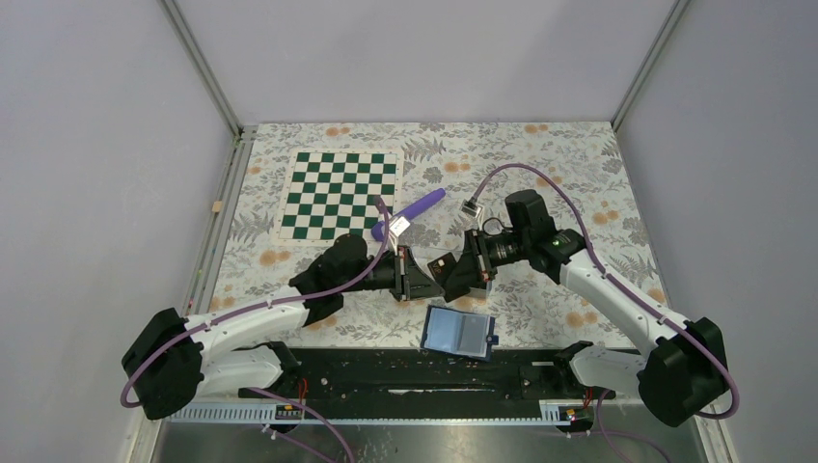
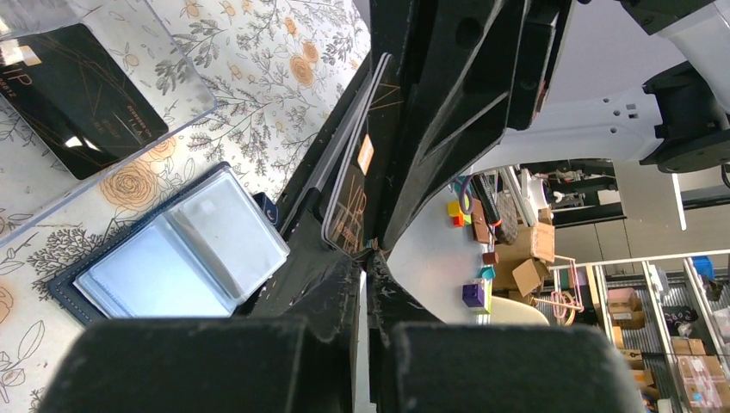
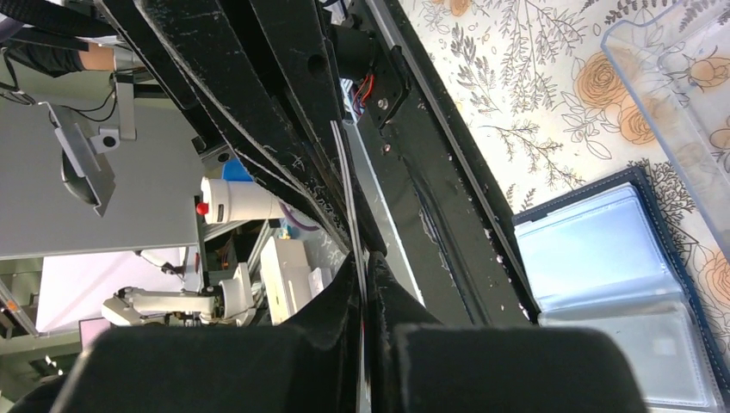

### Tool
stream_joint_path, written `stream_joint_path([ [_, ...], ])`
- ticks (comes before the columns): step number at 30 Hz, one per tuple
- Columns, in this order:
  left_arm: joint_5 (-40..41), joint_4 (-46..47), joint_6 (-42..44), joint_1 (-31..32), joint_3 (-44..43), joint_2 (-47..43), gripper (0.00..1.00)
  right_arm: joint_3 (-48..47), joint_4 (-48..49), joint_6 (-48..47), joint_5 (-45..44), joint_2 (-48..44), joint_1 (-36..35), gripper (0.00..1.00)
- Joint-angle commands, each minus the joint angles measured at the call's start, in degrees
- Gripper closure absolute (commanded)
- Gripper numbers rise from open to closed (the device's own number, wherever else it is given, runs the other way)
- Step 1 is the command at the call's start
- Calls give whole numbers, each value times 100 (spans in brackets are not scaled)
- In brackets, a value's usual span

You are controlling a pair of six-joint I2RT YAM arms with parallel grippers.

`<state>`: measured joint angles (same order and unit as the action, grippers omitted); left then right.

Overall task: Put the credit cards into the card holder
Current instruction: Place the credit card in the storage box.

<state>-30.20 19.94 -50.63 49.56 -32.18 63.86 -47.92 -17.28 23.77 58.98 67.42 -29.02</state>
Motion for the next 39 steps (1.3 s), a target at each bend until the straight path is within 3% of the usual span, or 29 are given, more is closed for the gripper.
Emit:
stream_joint_path([
  [1,368,220,160,-43,-212,-109,100,-164,-233,249,-409,-87,-96,100],
  [11,845,-117,345,-43,-98,-466,98,-4,104,1279,-839,-160,-87,100],
  [17,1131,-295,376,-62,-34,-694,53,-126,-433,1504,-1453,-373,12,100],
  [21,1312,-477,449,-63,-5,-901,42,-227,-1069,2041,-1921,-333,277,100],
  [29,1423,-727,563,-68,48,-1089,35,-479,-1741,3098,-2388,-567,571,100],
  [33,1387,-668,522,-66,68,-1062,35,-505,-1716,3150,-2478,-623,590,100],
  [39,1155,-210,125,-74,79,-814,35,-326,-568,2708,-1593,-835,590,100],
])
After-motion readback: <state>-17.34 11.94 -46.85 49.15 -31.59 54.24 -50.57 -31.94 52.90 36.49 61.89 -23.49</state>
